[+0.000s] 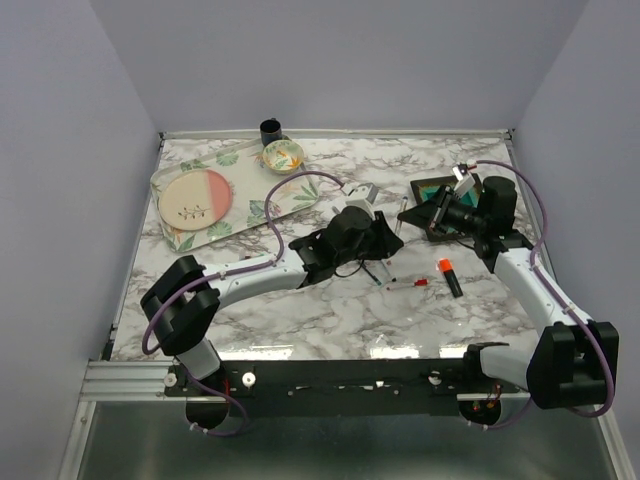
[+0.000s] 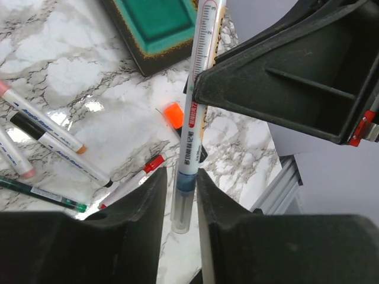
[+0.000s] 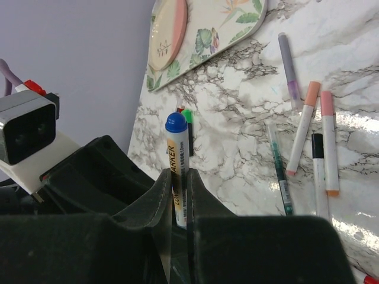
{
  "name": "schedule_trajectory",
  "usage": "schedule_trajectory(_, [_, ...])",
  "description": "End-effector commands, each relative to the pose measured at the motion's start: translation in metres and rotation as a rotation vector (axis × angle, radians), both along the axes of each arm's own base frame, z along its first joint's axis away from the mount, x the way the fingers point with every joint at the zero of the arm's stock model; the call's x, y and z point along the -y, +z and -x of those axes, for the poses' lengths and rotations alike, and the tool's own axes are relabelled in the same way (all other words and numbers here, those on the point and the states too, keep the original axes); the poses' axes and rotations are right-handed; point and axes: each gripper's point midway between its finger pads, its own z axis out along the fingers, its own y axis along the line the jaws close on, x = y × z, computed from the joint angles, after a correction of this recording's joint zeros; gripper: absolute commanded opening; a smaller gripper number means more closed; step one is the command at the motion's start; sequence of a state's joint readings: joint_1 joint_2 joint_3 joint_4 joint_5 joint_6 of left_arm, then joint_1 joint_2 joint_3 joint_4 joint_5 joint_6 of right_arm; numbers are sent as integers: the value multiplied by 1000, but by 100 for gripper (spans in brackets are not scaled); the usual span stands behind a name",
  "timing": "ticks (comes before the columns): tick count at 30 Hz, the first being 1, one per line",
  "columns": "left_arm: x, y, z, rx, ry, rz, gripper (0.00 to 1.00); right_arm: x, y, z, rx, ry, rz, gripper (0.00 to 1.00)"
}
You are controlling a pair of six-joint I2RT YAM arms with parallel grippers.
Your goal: Open the pen caps
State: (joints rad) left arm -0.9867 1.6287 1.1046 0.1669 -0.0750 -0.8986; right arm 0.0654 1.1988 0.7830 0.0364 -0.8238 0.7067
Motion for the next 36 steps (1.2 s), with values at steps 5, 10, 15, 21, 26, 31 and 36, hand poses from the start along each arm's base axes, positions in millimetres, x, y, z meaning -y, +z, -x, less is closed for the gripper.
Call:
schedule_trajectory(5, [6, -5, 12, -4, -69, -36, 0, 9, -5, -8, 9, -69, 17, 1])
schedule_trajectory(10, [1, -29, 48, -80, -191, -70, 0, 63, -10, -33, 7, -341, 40, 1])
schedule_trajectory(15, [-21, -57, 86, -154, -278, -100, 0, 111, -17, -39, -18, -520, 13, 1])
schedule_trajectory(21, [-45, -68, 108, -172, -311, -104, 0, 131, -24, -43, -33, -590, -1, 0])
schedule_trajectory(26, [-94, -74, 65, -115, -86, -177, 0, 121, -21, -48, 149, -373, 171, 1])
schedule_trajectory(31, [-172, -90, -2, -134, 214, -206, 0, 89, -41, -36, 190, -6, 187, 1])
schedule_trajectory(36, [-216, -108, -34, -169, 378, -337, 0, 75, -50, -45, 174, 105, 264, 1])
